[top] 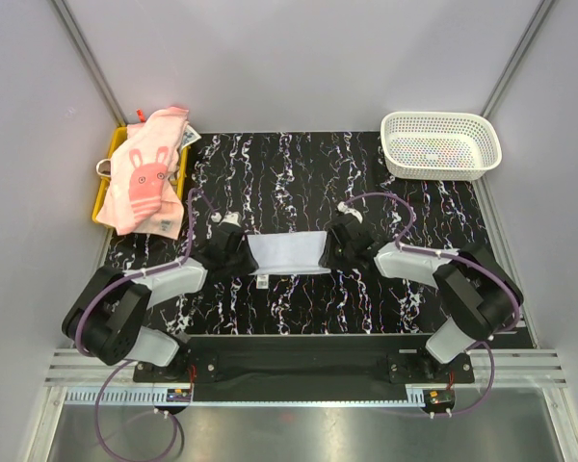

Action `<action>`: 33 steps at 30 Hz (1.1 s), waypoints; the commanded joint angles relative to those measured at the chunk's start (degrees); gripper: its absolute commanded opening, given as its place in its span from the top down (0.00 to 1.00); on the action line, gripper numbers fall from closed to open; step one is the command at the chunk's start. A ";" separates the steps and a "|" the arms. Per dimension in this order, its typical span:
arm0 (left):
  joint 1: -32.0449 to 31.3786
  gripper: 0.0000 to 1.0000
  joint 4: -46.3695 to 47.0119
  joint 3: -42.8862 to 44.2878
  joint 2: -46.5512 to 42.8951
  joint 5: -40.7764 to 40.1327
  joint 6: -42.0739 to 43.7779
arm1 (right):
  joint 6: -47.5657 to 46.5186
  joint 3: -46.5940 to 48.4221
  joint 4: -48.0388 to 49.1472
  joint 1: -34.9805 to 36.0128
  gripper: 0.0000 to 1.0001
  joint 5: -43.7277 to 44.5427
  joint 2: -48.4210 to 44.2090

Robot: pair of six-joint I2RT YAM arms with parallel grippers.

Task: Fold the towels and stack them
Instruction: Fold the towel

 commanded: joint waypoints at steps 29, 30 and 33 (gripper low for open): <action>-8.16 0.72 -4.77 15.24 8.20 -2.06 1.77 | -5.22 11.60 -8.35 -1.88 0.42 0.46 7.50; -8.43 0.72 -4.06 14.88 8.74 -2.06 1.50 | -4.87 11.52 -8.00 -1.61 0.43 0.55 7.68; -9.13 0.72 -2.04 13.56 10.59 -2.06 0.27 | -4.52 12.30 -8.95 0.58 0.44 2.56 8.73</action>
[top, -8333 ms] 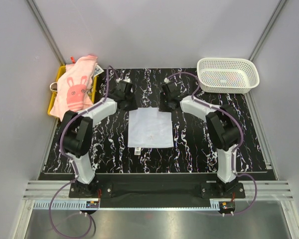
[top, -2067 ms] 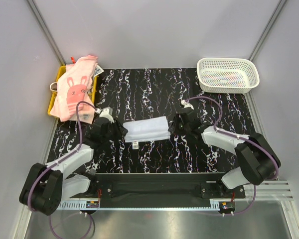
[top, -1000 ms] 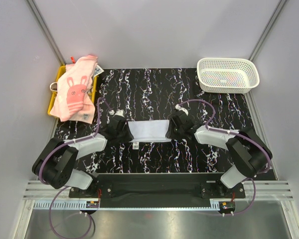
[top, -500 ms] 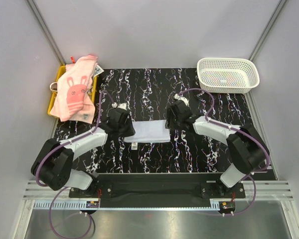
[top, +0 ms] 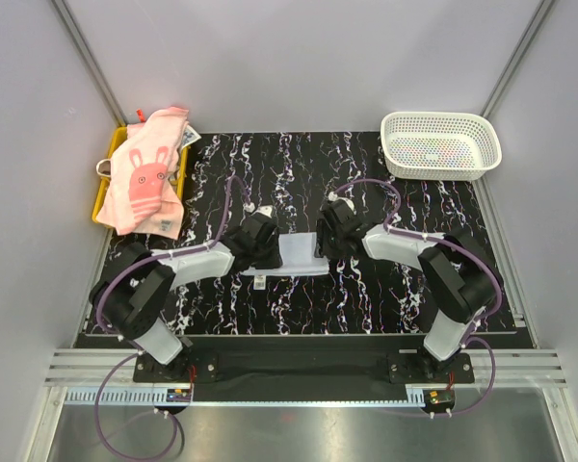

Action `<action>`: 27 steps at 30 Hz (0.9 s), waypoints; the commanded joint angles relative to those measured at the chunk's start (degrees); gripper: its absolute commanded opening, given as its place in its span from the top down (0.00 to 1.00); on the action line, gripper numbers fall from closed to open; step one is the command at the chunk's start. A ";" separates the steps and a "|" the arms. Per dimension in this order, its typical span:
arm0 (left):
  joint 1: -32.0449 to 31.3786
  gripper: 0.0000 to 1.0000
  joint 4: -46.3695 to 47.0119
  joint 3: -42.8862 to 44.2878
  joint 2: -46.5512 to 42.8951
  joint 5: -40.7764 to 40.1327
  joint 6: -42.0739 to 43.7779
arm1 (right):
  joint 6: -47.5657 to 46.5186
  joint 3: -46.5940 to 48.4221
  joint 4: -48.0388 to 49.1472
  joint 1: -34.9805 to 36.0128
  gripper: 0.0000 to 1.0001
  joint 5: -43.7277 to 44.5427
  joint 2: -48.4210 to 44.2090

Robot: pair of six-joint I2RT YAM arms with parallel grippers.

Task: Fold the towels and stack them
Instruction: Fold the towel, then neatly place the folded towel into the bin

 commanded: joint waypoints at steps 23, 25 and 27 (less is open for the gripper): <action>-2.17 0.72 -14.37 12.52 -26.63 -3.98 -0.24 | -17.06 21.52 -17.43 1.78 1.00 27.40 6.81; -2.00 0.71 -17.89 14.46 -28.94 -4.68 1.61 | -20.94 26.73 -18.15 -0.25 1.00 29.16 11.45; -2.00 0.70 -23.43 16.49 -31.67 -5.82 4.33 | -25.76 35.43 -19.99 -4.27 1.00 29.69 14.89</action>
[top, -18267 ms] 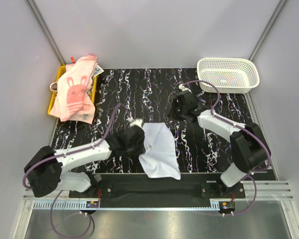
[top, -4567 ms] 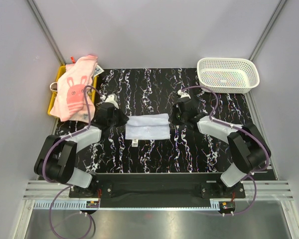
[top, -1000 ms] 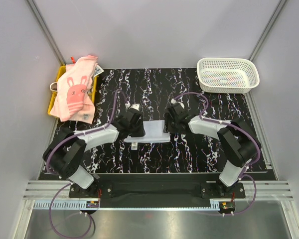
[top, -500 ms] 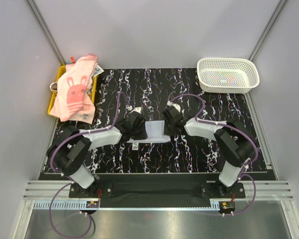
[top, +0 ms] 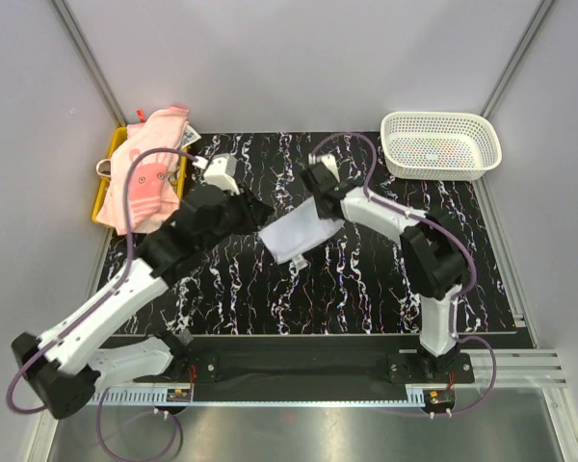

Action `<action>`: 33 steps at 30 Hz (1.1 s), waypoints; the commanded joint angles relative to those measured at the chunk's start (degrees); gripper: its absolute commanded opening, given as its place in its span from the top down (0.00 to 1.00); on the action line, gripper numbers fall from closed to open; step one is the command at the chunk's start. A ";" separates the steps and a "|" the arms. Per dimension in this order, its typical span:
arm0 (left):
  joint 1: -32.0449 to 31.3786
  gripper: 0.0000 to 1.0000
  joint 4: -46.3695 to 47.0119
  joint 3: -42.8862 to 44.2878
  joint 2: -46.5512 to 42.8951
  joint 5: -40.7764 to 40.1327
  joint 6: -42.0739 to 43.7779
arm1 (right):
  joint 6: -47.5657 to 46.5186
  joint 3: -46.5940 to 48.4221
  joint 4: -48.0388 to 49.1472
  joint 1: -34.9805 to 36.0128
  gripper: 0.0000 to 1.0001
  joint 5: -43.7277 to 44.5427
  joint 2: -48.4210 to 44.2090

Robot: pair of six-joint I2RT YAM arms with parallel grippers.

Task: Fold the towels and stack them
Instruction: Neatly place the folded towel into the bin

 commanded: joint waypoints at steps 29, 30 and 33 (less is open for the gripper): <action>0.43 0.70 -22.01 -7.23 -11.75 -17.07 15.37 | -35.35 65.40 -3.94 -29.62 1.00 6.38 34.13; 0.43 0.70 -21.40 -8.27 -12.01 -17.07 15.37 | -35.26 65.13 -4.11 -30.67 1.00 5.85 33.52; 0.61 0.70 -21.48 -8.46 -12.01 -16.72 15.11 | -34.64 64.34 -4.99 -32.26 1.00 3.30 32.46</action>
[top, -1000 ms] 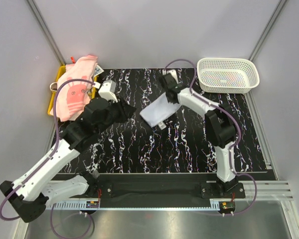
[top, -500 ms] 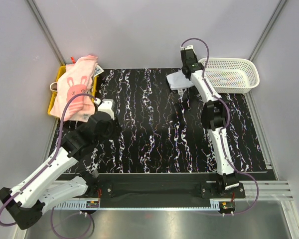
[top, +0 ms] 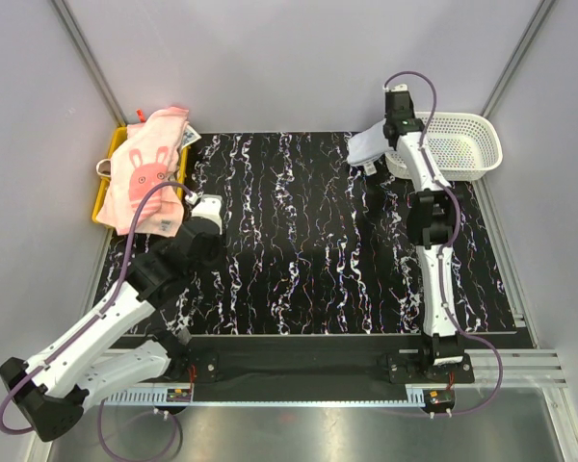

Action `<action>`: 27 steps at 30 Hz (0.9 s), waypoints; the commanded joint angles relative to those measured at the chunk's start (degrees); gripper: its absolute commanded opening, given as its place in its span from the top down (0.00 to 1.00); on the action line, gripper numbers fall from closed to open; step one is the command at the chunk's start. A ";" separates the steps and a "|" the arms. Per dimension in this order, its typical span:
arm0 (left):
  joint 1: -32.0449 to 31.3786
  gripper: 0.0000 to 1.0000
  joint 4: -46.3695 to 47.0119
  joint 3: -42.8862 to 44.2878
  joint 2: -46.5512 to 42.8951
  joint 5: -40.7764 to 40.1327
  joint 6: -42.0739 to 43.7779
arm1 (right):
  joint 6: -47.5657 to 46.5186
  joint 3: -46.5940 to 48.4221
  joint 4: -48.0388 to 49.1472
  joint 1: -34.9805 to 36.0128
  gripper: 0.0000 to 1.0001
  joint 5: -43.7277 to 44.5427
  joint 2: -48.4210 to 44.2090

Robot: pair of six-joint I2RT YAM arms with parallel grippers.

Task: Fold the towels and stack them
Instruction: Neatly place the folded towel into the bin

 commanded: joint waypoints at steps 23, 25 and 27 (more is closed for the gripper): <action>0.26 0.70 1.87 -0.46 0.63 0.47 1.71 | -1.47 -9.28 9.59 -12.23 1.00 -15.44 -7.25; 0.26 0.70 2.13 -0.55 1.07 0.64 1.97 | -1.82 -9.02 10.20 -12.85 1.00 -15.35 -6.72; 0.26 0.70 2.13 -0.46 1.59 0.91 1.98 | -1.82 -8.32 10.29 -13.72 1.00 -16.05 -5.66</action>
